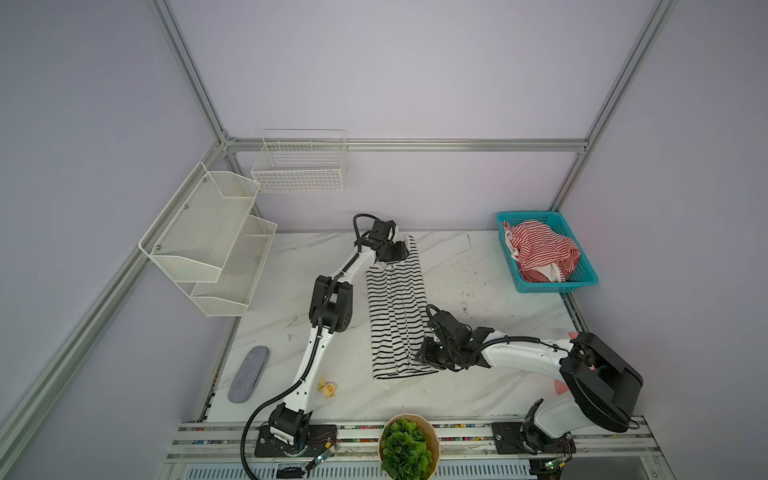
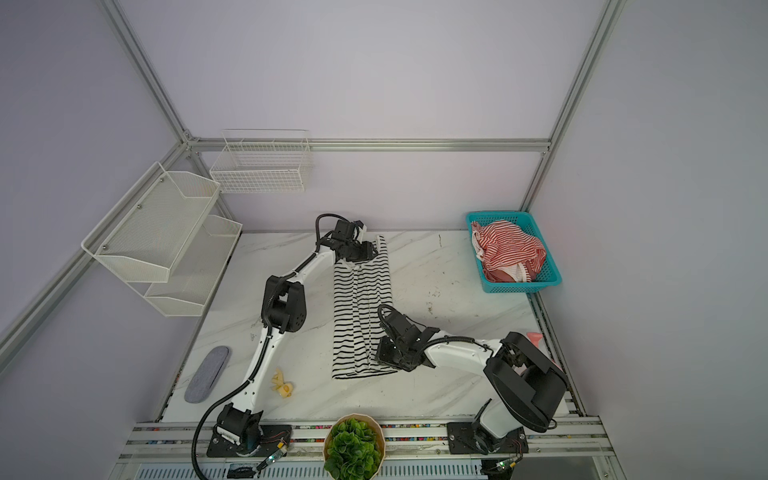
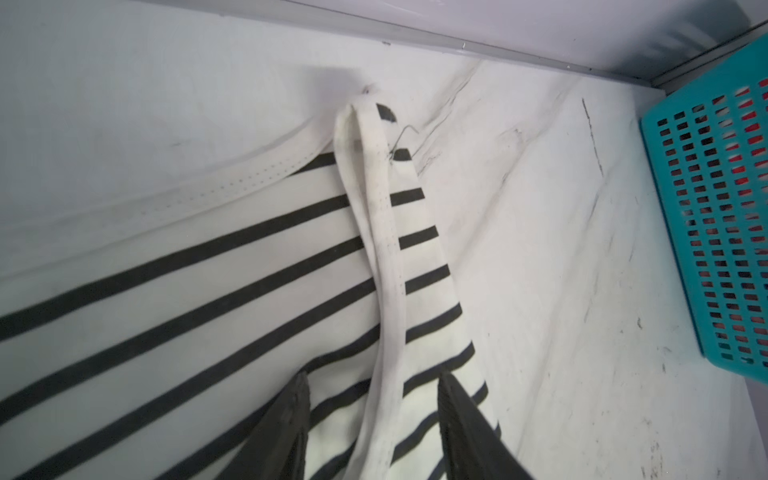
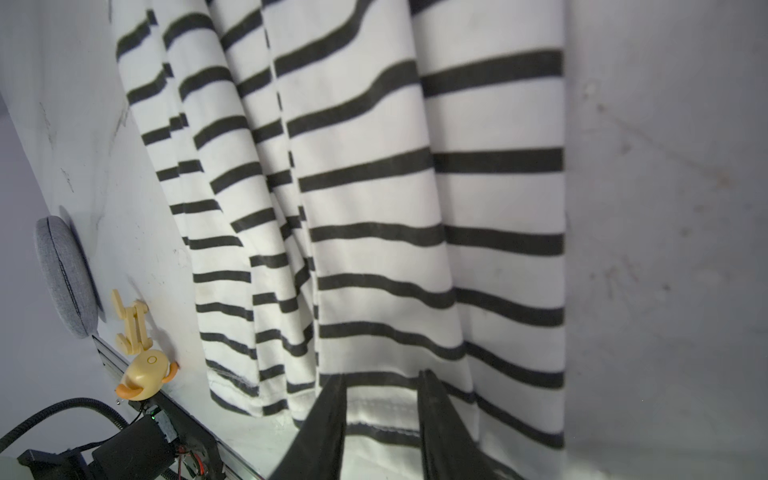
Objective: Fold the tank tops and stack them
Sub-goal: 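Rotate the tank top lengthwise, swinging the right gripper toward the robot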
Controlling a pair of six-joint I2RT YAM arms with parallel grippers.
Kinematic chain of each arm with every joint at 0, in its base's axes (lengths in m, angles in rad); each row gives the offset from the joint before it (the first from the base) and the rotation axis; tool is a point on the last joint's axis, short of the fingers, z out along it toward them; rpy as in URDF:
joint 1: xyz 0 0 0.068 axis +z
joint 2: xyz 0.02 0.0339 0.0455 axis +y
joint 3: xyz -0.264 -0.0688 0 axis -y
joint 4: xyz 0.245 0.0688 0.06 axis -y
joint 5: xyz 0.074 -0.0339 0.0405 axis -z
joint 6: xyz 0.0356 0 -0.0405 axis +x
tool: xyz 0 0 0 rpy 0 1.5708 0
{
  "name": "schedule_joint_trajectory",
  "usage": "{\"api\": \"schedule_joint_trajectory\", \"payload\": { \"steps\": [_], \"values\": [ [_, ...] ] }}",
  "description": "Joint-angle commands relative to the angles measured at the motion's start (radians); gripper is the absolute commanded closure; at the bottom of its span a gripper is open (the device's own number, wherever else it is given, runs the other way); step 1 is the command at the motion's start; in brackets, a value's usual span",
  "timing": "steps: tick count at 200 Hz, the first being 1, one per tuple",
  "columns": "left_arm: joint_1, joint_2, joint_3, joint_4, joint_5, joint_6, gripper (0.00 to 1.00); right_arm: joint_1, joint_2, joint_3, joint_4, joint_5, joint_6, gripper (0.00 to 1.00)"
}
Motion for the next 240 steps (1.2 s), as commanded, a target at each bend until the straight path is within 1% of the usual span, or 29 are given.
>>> {"api": "schedule_joint_trajectory", "payload": {
  "steps": [1,32,48,68,87,113,121,139,157,184,193,208,225,240],
  "values": [
    [0.005,-0.156,-0.074,0.012,-0.03,0.035,0.46,0.007,-0.04,0.026,0.041,0.023,0.041,0.67],
    [0.005,-0.253,-0.149,-0.006,-0.081,0.051,0.45,0.007,-0.059,0.073,0.002,0.044,0.002,0.67],
    [0.004,-0.342,-0.229,-0.022,-0.155,0.044,0.45,-0.001,-0.082,0.095,-0.04,0.046,-0.018,0.66],
    [-0.001,-0.512,-0.419,-0.023,-0.233,0.027,0.45,-0.046,-0.125,0.087,-0.061,0.022,-0.076,0.63],
    [-0.006,-0.698,-0.656,-0.023,-0.285,0.013,0.44,-0.111,-0.127,0.067,-0.104,-0.008,-0.135,0.6],
    [-0.039,-0.946,-0.967,-0.06,-0.301,-0.011,0.44,-0.183,-0.127,0.04,-0.182,-0.046,-0.208,0.55],
    [-0.055,-1.002,-1.043,-0.087,-0.31,-0.022,0.43,-0.189,-0.127,0.035,-0.199,-0.053,-0.227,0.53],
    [-0.088,-1.11,-1.179,-0.155,-0.276,-0.058,0.43,-0.193,-0.114,0.025,-0.225,-0.074,-0.249,0.51],
    [-0.119,-1.168,-1.29,-0.213,-0.22,-0.111,0.43,-0.194,-0.09,0.015,-0.25,-0.091,-0.266,0.49],
    [-0.187,-1.215,-1.42,-0.236,-0.153,-0.222,0.43,-0.193,-0.072,0.001,-0.279,-0.104,-0.294,0.49],
    [-0.209,-1.225,-1.448,-0.236,-0.135,-0.256,0.43,-0.193,-0.076,-0.006,-0.282,-0.108,-0.284,0.5],
    [-0.243,-1.235,-1.483,-0.236,-0.136,-0.297,0.43,-0.193,-0.093,-0.023,-0.274,-0.118,-0.265,0.5],
    [-0.257,-1.235,-1.513,-0.234,-0.131,-0.333,0.43,-0.193,-0.102,-0.036,-0.257,-0.13,-0.253,0.51],
    [-0.259,-1.219,-1.527,-0.234,-0.099,-0.351,0.44,-0.191,-0.091,-0.048,-0.229,-0.154,-0.247,0.52]
  ]
}}
